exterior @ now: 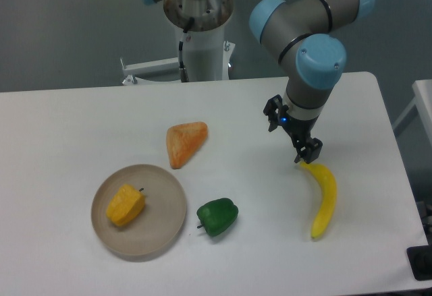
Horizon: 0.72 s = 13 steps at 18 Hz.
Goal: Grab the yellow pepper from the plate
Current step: 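Move the gripper over the plate and lower it onto the yellow pepper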
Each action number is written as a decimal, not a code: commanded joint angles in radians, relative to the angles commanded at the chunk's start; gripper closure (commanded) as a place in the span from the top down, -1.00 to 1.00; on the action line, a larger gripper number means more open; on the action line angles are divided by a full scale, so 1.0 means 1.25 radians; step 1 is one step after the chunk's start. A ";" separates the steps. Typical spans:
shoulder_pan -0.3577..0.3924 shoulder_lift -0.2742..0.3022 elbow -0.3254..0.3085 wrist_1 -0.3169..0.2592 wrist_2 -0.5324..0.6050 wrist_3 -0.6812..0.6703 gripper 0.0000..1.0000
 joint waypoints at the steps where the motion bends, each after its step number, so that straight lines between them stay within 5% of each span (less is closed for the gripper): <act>1: -0.015 -0.006 0.002 0.009 0.000 -0.025 1.00; 13: -0.220 -0.042 0.002 0.063 0.001 -0.340 1.00</act>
